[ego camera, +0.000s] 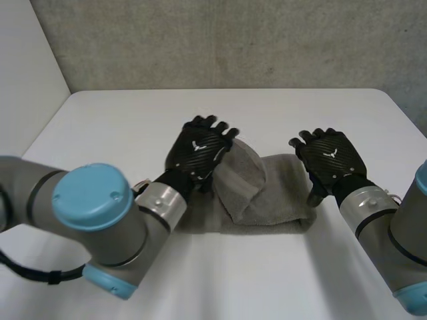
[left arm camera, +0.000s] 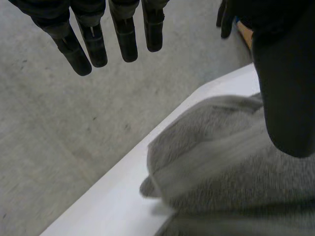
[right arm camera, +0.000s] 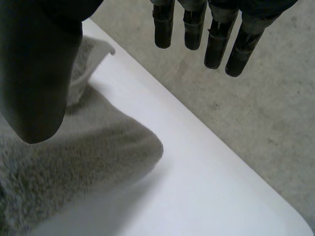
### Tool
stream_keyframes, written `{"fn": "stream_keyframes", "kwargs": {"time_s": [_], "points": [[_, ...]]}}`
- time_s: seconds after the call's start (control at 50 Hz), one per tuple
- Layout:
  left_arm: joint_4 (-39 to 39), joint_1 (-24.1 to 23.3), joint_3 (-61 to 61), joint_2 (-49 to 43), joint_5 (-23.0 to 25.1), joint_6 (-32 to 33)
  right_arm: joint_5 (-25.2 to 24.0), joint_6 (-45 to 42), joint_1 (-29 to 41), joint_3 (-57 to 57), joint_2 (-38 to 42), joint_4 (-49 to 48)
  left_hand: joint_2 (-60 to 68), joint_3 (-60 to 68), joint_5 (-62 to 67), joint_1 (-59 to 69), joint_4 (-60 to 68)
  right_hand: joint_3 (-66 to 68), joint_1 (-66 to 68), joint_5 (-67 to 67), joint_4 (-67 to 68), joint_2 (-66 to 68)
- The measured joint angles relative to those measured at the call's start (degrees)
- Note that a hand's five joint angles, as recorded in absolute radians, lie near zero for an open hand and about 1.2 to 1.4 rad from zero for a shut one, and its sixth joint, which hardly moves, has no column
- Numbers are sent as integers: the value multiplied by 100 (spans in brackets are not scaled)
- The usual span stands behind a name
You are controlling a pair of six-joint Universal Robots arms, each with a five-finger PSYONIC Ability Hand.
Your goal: Fold the towel.
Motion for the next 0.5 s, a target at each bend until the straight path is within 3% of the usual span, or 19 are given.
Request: {"fn": "stream_keyframes", "kwargs": {"time_s": [0.24,0.4,0.5], "points": [[-1938,-474,2578,-1632,299,-171,314,-28,-355,-148,416,-11,1,0,24,1,0,0,0,0,0,0],[-2271,-578,3782,-2503,361,-248,336,-36,-467,-167,414,-35,151,157,327,99,74,0,0,0,0,0],[-2455,-591,4232,-2816,379,-230,322,-43,-455,-171,442,-42,1294,1367,1459,1311,1278,0,0,0,0,0]]}}
